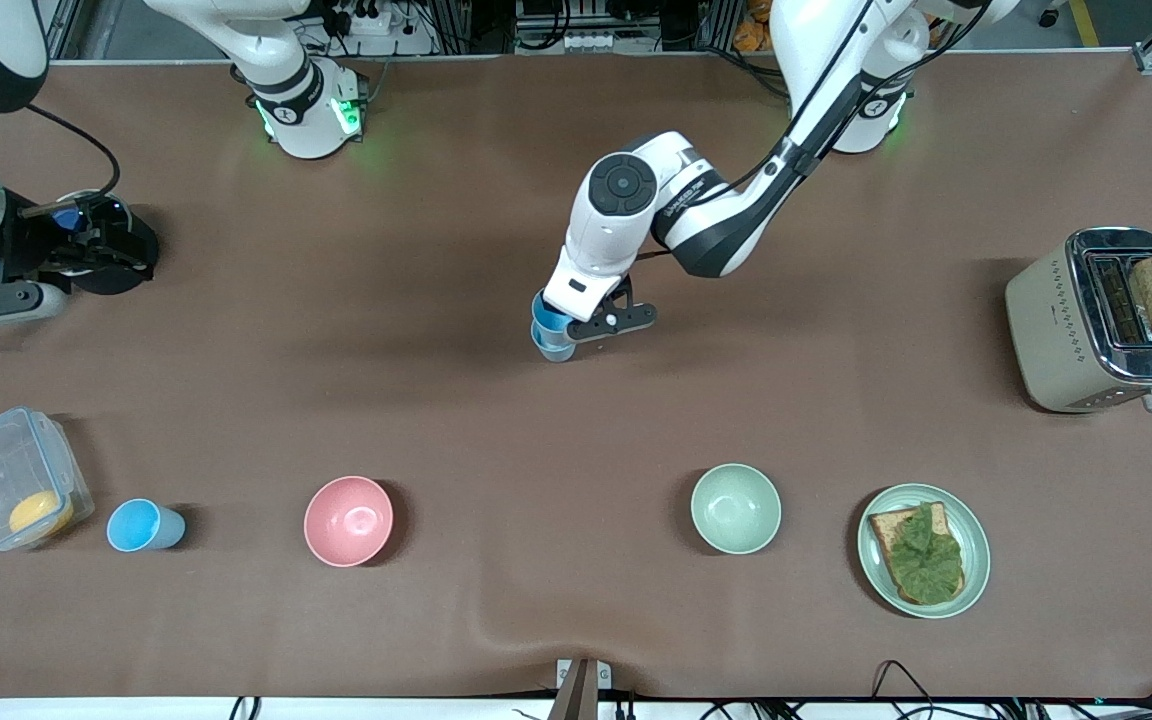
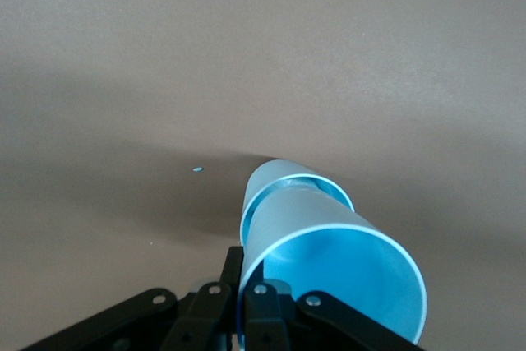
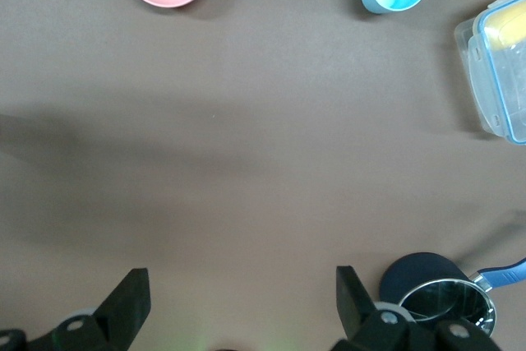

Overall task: Stack blue cups with both arms
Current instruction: 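Open the left gripper and lift it off the stacked cups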

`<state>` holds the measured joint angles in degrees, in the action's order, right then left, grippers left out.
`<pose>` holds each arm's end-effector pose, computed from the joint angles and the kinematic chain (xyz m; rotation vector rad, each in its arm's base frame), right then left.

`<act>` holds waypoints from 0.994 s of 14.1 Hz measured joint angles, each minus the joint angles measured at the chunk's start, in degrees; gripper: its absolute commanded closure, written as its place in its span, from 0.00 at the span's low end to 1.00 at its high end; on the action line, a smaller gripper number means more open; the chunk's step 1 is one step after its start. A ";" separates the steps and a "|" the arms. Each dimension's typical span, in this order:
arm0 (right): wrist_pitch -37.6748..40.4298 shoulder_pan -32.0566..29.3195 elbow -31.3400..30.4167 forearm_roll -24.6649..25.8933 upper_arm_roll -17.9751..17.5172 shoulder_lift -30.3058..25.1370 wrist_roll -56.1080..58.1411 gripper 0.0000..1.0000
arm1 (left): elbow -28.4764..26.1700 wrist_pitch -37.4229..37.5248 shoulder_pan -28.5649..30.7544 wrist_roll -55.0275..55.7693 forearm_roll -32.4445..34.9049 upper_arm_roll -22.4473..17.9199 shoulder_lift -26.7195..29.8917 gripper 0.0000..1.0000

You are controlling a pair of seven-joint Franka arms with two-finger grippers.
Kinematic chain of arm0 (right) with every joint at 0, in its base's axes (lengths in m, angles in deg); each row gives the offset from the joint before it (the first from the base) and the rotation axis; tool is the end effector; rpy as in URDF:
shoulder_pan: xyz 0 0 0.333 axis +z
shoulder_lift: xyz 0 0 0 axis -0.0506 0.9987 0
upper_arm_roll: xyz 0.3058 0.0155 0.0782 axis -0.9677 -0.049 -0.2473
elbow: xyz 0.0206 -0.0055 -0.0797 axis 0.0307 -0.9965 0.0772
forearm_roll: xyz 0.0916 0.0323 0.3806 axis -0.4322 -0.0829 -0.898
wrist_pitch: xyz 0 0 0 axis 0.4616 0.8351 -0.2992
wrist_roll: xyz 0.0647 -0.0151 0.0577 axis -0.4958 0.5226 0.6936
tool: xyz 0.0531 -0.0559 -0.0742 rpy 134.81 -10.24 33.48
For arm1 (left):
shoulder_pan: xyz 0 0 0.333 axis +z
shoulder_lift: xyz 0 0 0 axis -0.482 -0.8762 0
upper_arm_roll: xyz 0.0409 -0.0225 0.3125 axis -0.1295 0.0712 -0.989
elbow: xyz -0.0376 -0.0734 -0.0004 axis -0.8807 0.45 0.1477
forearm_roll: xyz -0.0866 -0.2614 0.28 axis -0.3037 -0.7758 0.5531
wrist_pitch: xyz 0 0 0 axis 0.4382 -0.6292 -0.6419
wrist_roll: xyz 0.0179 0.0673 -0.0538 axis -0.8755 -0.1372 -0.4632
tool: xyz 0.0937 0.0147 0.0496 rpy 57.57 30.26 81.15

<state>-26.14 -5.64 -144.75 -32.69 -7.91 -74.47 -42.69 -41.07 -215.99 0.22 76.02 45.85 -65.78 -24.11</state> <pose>0.5545 0.0054 0.5719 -3.1178 -0.2477 0.1853 0.4554 -0.5109 0.2973 2.9572 0.4203 -0.0875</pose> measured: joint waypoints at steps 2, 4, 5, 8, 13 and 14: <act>-1.16 0.01 -0.40 0.02 -0.19 -0.15 -2.08 0.00 | 0.41 0.00 -0.18 0.06 0.01 -0.04 -0.58 1.00; -1.63 1.29 -0.39 0.03 0.40 -0.17 -4.56 0.00 | 0.57 0.00 -0.21 0.06 0.01 -0.09 -0.84 0.01; -1.81 2.63 -0.17 0.06 1.28 -0.20 -5.53 0.00 | 0.66 0.00 -0.26 0.06 0.04 -0.09 -0.85 0.00; -2.03 5.09 0.71 0.08 4.12 -0.49 -6.12 0.00 | 2.07 -0.11 -0.36 0.26 2.31 -0.13 -0.82 0.00; -2.17 5.16 2.17 0.08 4.74 -0.54 -6.12 0.00 | 8.08 4.14 1.57 0.28 2.82 -2.53 1.26 0.00; -2.13 5.21 2.34 0.08 4.74 -0.54 -6.12 0.00 | 9.49 6.96 3.17 0.26 3.05 -3.11 2.24 0.00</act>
<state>-28.28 -0.44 -142.41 -32.61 -3.17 -75.01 -48.80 -31.59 -209.03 3.39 76.28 48.89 -68.88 -21.87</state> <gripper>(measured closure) 0.000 0.026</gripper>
